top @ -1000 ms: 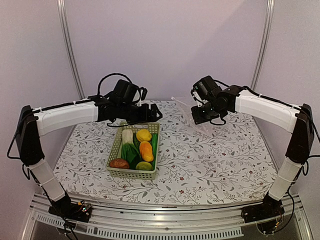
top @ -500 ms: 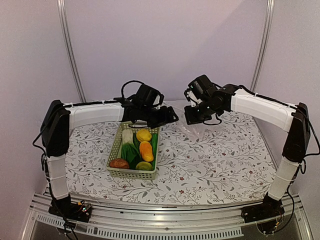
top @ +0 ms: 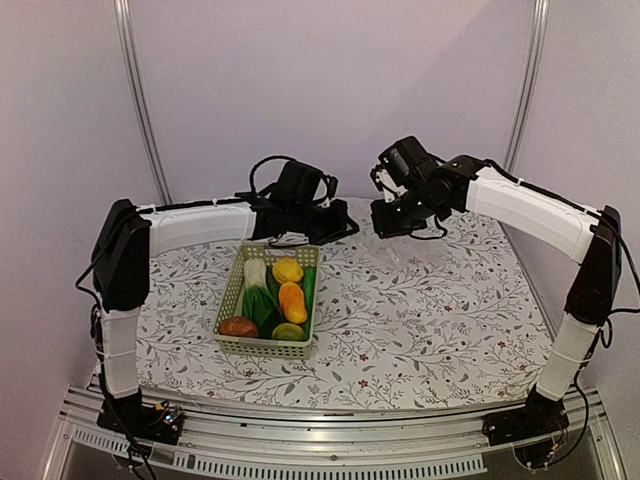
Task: Place the food in the zip-top bag and seal the zipper
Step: Pass from the right arm to the left, then pass from the left arm to the right
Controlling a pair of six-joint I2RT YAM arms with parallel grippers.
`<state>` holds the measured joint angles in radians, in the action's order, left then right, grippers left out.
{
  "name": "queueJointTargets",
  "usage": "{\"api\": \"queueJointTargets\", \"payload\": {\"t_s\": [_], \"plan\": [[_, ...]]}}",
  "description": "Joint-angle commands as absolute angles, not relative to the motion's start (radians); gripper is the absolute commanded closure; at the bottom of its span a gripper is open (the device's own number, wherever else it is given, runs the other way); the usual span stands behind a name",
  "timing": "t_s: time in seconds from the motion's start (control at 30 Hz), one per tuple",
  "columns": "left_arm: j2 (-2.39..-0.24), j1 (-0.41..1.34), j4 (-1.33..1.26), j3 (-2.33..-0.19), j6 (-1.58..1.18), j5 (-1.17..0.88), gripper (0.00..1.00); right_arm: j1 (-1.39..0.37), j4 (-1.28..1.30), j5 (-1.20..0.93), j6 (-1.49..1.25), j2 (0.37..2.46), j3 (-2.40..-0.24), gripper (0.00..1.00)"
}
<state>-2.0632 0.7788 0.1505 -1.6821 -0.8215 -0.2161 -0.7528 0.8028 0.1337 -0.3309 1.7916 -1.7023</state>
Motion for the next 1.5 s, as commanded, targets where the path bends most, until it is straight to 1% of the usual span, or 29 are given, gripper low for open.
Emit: {"api": "queueJointTargets", "payload": {"t_s": [0.0, 0.03, 0.07, 0.17, 0.3, 0.43, 0.53, 0.67, 0.77, 0.93, 1.03, 1.1, 1.17, 1.27, 1.3, 1.43, 1.47], "plan": [[-2.056, 0.782, 0.136, -1.705, -0.834, -0.248, 1.0, -0.762, 0.829, 0.255, -0.283, 1.794, -1.753, 0.73], [-2.048, 0.782, 0.136, -1.703, -0.839, -0.251, 1.0, -0.762, 0.816, 0.251, -0.274, 1.797, -1.754, 0.67], [-2.042, 0.781, 0.135, -1.704, -0.844, -0.256, 1.0, -0.763, 0.811, 0.241, -0.261, 1.801, -1.763, 0.65], [-2.031, 0.782, 0.128, -1.708, -0.857, -0.271, 1.0, -0.778, 0.824, 0.255, -0.233, 1.844, -1.809, 0.61], [-2.019, 0.781, 0.123, -1.709, -0.869, -0.276, 1.0, -0.803, 0.863, 0.272, -0.216, 1.904, -1.894, 0.61], [-2.005, 0.781, 0.123, -1.71, -0.872, -0.272, 1.0, -0.81, 0.872, 0.352, -0.219, 1.92, -1.903, 0.61], [-2.001, 0.778, 0.129, -1.718, -0.867, -0.267, 1.0, -0.815, 0.905, 0.317, -0.248, 1.924, -1.907, 0.6], [-1.998, 0.77, 0.131, -1.715, -0.869, -0.272, 1.0, -0.849, 0.85, 0.292, -0.268, 1.836, -1.799, 0.56], [-1.989, 0.764, 0.133, -1.708, -0.869, -0.279, 1.0, -0.85, 0.827, 0.295, -0.273, 1.806, -1.739, 0.55], [-1.964, 0.754, 0.139, -1.685, -0.867, -0.275, 1.0, -0.852, 0.804, 0.281, -0.249, 1.841, -1.743, 0.55], [-1.954, 0.753, 0.139, -1.679, -0.871, -0.281, 1.0, -0.854, 0.769, 0.316, -0.254, 1.844, -1.736, 0.55], [-1.946, 0.753, 0.142, -1.672, -0.869, -0.278, 1.0, -0.855, 0.757, 0.382, -0.261, 1.846, -1.734, 0.58], [-1.94, 0.753, 0.152, -1.67, -0.859, -0.276, 1.0, -0.854, 0.749, 0.428, -0.26, 1.847, -1.748, 0.63], [-1.936, 0.753, 0.175, -1.668, -0.854, -0.262, 1.0, -0.853, 0.737, 0.46, -0.236, 1.84, -1.769, 0.65], [-1.936, 0.753, 0.175, -1.668, -0.858, -0.264, 1.0, -0.853, 0.731, 0.467, -0.227, 1.841, -1.773, 0.67], [-1.947, 0.761, 0.193, -1.694, -0.854, -0.258, 1.0, -0.852, 0.684, 0.556, -0.166, 1.865, -1.771, 0.81], [-1.955, 0.764, 0.22, -1.71, -0.855, -0.238, 1.0, -0.851, 0.665, 0.569, -0.151, 1.872, -1.765, 0.88]]}}
